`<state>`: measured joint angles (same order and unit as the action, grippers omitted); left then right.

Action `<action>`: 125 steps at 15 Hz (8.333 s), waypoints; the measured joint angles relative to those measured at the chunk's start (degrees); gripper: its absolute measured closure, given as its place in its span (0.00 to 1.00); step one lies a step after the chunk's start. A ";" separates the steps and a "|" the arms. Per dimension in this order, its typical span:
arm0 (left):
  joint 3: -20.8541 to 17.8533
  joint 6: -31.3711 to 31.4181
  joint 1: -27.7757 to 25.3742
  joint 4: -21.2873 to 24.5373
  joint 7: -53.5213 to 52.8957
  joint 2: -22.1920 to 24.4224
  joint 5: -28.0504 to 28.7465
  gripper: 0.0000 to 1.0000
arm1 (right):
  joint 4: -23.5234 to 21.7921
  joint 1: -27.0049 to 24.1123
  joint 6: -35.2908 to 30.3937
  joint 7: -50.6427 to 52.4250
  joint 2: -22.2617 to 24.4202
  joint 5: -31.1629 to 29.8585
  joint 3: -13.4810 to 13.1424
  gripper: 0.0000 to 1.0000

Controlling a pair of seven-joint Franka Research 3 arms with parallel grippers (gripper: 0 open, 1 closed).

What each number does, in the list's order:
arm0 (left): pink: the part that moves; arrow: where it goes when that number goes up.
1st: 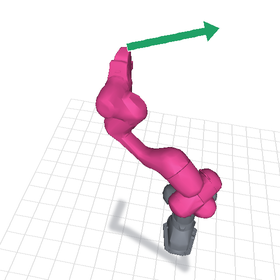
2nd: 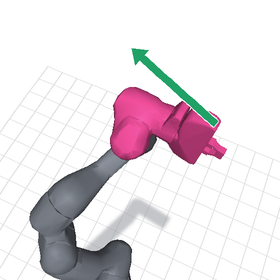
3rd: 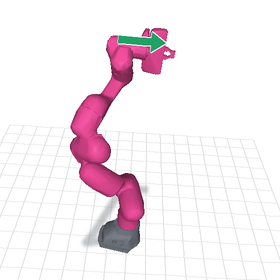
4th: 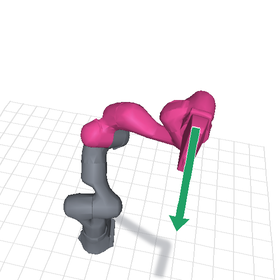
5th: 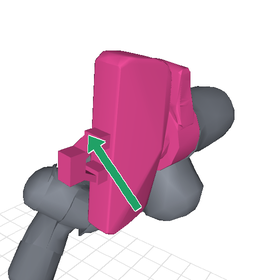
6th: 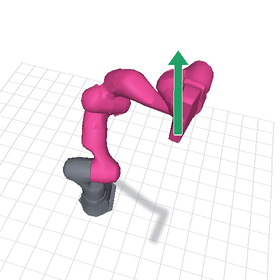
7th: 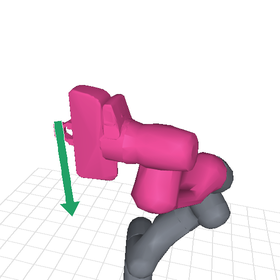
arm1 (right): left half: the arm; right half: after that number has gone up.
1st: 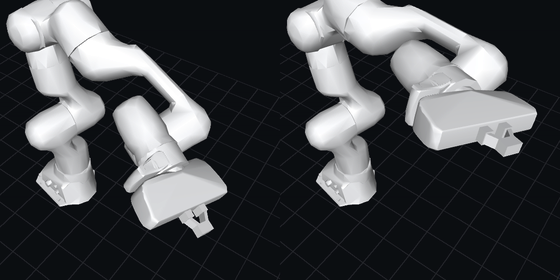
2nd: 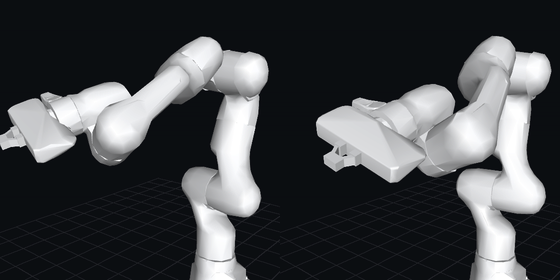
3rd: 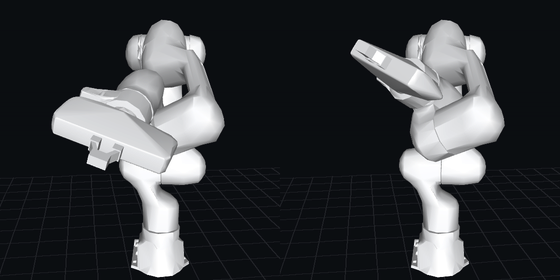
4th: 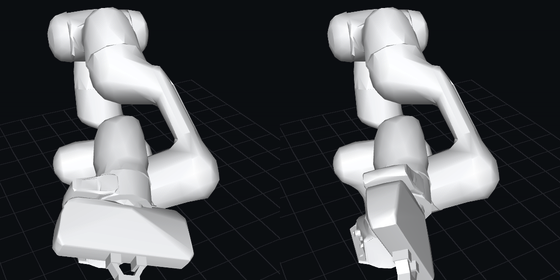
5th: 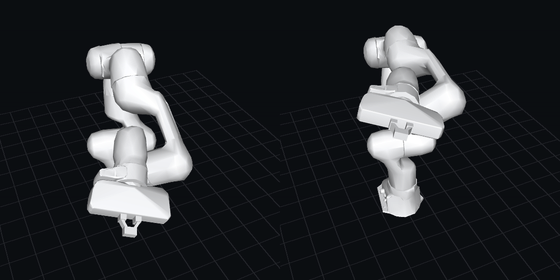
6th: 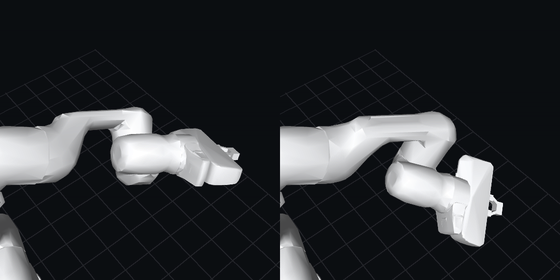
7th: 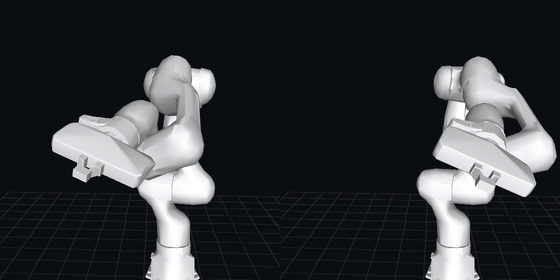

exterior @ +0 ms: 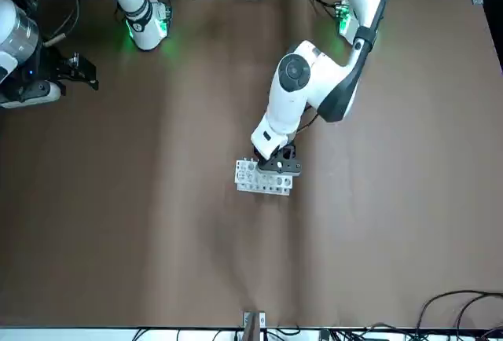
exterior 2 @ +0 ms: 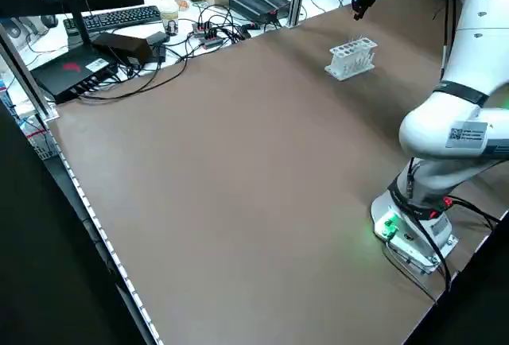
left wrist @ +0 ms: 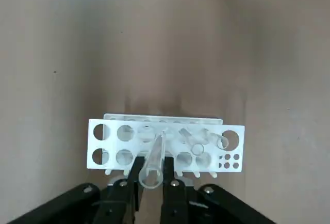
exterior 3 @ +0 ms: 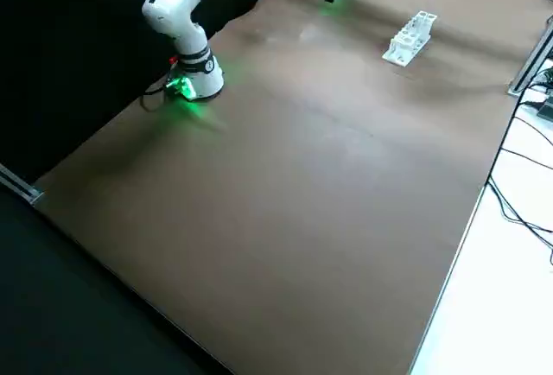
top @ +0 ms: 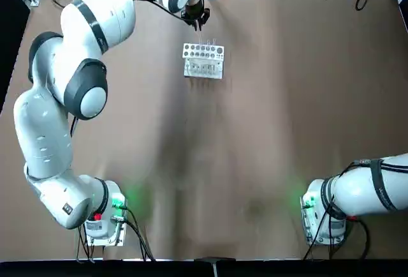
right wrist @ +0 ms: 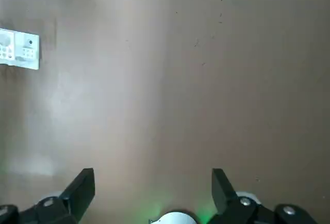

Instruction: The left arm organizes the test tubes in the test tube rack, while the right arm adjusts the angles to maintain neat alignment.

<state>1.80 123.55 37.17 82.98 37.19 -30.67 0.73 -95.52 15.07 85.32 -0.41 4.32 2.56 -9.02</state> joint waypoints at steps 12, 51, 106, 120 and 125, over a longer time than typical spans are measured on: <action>-0.90 0.89 1.29 0.00 0.83 -1.11 0.00 0.80 | 0.00 0.00 0.00 0.00 0.00 0.00 0.00 0.00; -5.55 -34.73 -17.16 -0.50 -34.97 21.62 -4.13 0.00 | -0.33 12.75 1.55 -0.23 -4.60 0.99 0.85 0.00; 5.76 -37.15 -38.80 1.39 -39.25 27.14 0.91 0.00 | 28.19 33.68 50.64 -45.54 -53.04 4.53 1.92 0.99; 5.76 -34.13 -39.35 1.42 -33.76 27.13 -2.07 0.00 | 28.20 32.90 46.27 -45.02 -53.05 4.53 1.83 0.99; 5.76 -34.13 -39.35 1.55 -33.76 27.13 -2.07 0.00 | 28.65 33.08 46.38 -45.02 -52.91 4.53 2.14 0.99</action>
<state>7.56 89.42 -2.18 84.53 3.42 -3.54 -1.33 -66.87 48.15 131.70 -45.43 -48.59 7.09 -6.88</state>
